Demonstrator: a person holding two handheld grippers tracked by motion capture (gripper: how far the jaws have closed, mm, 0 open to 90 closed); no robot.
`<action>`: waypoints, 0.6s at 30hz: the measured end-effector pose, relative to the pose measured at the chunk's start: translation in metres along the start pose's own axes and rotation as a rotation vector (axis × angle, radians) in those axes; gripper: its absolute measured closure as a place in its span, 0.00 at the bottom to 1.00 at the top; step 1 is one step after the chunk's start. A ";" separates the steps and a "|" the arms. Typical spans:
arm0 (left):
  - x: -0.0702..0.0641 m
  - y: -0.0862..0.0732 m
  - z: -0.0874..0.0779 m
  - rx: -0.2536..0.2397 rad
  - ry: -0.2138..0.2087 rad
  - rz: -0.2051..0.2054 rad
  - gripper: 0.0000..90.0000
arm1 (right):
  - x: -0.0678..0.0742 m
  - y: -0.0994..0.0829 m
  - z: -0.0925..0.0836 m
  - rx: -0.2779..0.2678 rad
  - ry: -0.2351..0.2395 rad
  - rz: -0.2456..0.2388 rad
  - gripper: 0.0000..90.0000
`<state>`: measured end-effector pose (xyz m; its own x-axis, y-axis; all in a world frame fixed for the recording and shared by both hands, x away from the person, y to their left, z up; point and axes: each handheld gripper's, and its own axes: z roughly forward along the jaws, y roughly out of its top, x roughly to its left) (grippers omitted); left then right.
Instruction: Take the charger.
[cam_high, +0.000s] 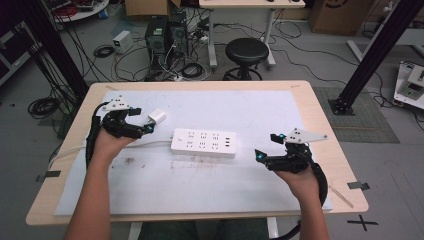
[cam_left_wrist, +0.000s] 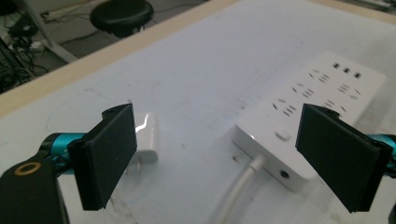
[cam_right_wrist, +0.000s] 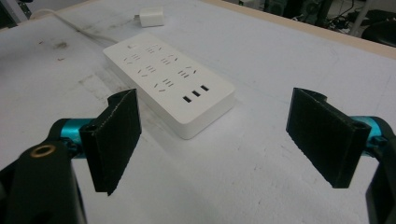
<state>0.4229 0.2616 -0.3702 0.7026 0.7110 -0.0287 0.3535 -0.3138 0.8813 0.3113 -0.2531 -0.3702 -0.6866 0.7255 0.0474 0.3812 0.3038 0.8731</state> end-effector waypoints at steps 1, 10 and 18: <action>0.003 0.002 0.004 0.021 0.018 0.001 0.14 | 0.000 0.000 0.000 -0.003 -0.003 -0.003 0.20; 0.028 0.002 0.045 0.055 0.065 -0.062 0.14 | 0.002 0.000 0.005 0.005 0.001 -0.005 0.20; 0.049 -0.024 0.074 0.130 0.104 -0.117 0.14 | 0.004 -0.001 0.008 0.019 -0.007 0.004 0.20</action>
<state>0.4946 0.2574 -0.4276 0.5870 0.8064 -0.0720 0.5099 -0.2992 0.8065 0.3129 -0.2455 -0.3743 -0.6805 0.7312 0.0469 0.3956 0.3128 0.8635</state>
